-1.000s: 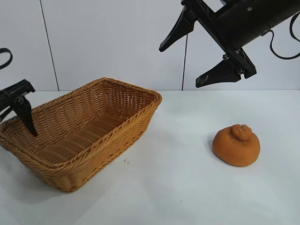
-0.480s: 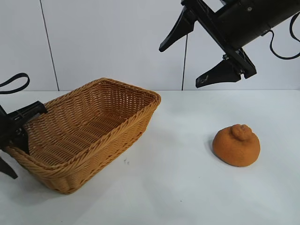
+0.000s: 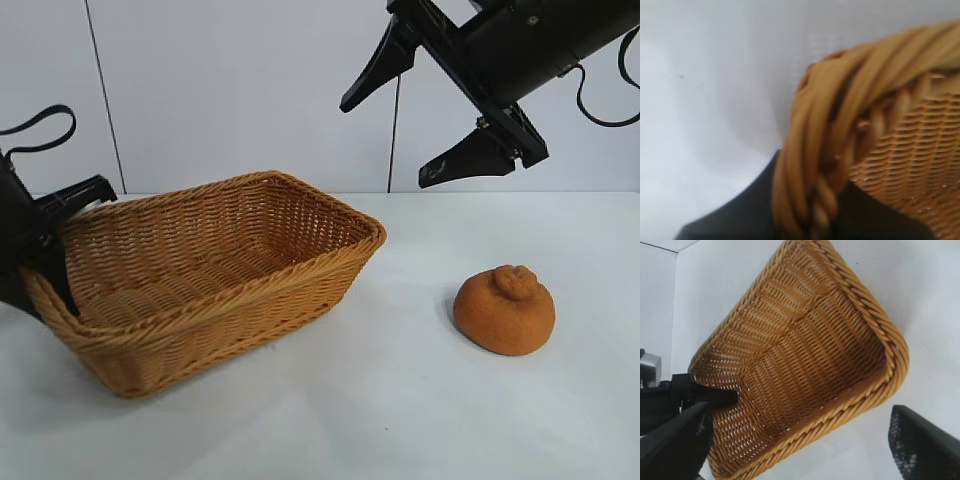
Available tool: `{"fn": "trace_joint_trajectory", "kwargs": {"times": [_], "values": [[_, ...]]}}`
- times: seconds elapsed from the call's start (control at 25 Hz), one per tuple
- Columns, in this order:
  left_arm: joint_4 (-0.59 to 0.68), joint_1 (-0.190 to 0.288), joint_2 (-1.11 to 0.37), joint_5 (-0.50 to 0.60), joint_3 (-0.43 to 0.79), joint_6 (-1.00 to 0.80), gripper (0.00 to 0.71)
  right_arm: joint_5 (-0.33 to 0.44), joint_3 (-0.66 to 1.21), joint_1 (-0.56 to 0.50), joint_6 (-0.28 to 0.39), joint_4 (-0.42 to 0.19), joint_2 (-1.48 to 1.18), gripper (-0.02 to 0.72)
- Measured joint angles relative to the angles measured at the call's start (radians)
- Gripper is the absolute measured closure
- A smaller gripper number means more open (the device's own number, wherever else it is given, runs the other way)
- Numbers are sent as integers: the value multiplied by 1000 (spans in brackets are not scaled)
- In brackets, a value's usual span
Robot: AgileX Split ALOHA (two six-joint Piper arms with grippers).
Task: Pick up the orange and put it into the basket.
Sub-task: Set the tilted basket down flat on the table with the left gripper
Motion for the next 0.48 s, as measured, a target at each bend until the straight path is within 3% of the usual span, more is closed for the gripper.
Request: {"fn": "trace_joint_trajectory", "kwargs": {"times": [0.16,0.48], "values": [[3,0,32,53,-143,61,620,1,0,0,0,0,0,52],[15,0,211,300,-412,308,620,6,0,0,0,0,0,52]]}}
